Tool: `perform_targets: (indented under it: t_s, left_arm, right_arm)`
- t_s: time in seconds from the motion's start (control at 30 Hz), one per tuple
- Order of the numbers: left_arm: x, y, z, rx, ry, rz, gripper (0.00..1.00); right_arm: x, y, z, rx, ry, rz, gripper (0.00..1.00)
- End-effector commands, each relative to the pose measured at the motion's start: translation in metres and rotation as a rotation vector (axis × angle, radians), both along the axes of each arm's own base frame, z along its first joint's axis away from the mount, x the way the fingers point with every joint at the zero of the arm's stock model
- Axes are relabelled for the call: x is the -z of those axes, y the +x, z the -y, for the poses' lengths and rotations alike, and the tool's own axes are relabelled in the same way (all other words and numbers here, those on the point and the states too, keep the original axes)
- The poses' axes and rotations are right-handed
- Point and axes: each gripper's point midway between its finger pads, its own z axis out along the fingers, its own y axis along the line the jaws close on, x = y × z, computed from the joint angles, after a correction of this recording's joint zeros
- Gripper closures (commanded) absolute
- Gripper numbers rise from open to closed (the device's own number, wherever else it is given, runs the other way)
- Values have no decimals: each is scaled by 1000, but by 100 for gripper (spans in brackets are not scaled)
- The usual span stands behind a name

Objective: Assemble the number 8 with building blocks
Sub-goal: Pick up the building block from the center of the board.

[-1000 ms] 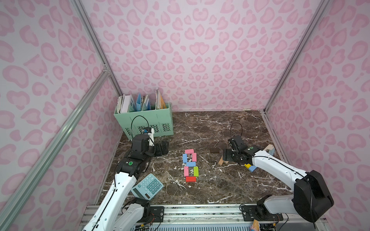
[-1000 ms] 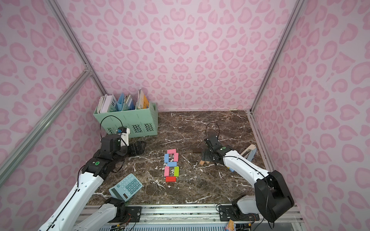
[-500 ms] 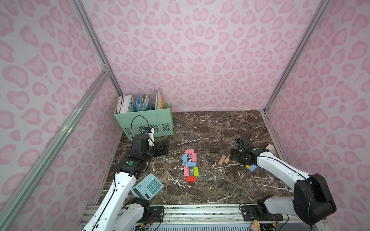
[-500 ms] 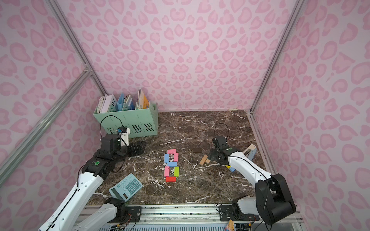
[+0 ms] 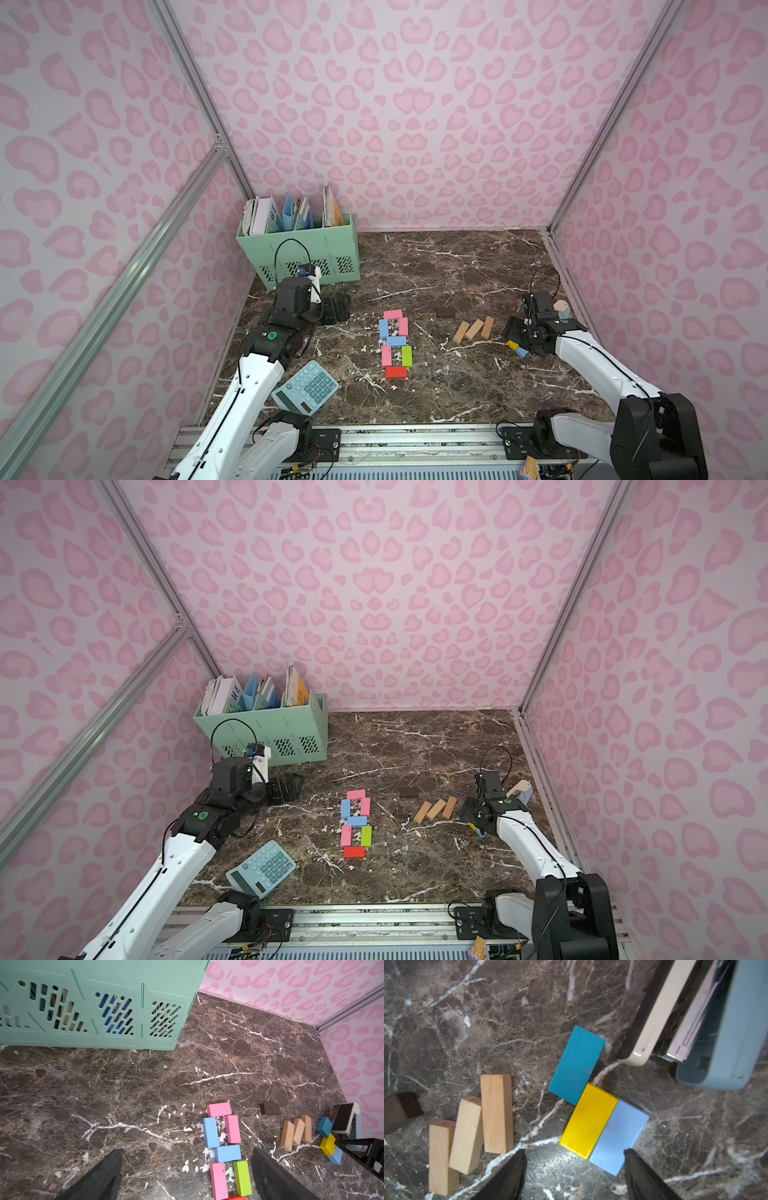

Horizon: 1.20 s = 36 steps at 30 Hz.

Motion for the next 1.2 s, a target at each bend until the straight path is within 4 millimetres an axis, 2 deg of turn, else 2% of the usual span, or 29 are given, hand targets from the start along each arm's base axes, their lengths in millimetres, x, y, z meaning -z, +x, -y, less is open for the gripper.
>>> perform_targets:
  t_s: [0.0,0.13,0.3,0.6,0.87,1.0,1.17]
  left_arm:
    - [-4,0,3,13,-9,7,2]
    - [-4,0,4,20,-16,4,1]
    - [-5,0,4,20,-17,7,2]
    - [-4,-1,5,22,-20,6,1]
    - [-3,0,5,23,-18,5,2]
    - [-4,0,4,20,-17,8,2]
    - [-5,-1,2,10,-9,13,2]
  right_arm:
    - [-1,9,1,20,17,20,27]
    - [-5,28,1,29,33,28,29]
    - [0,45,9,70,-8,3,32]
    - [25,48,23,124,-34,-48,35]
    - [27,61,28,131,-39,-38,38]
    - [35,64,28,123,-39,-56,43]
    - [37,64,25,110,-29,-57,60]
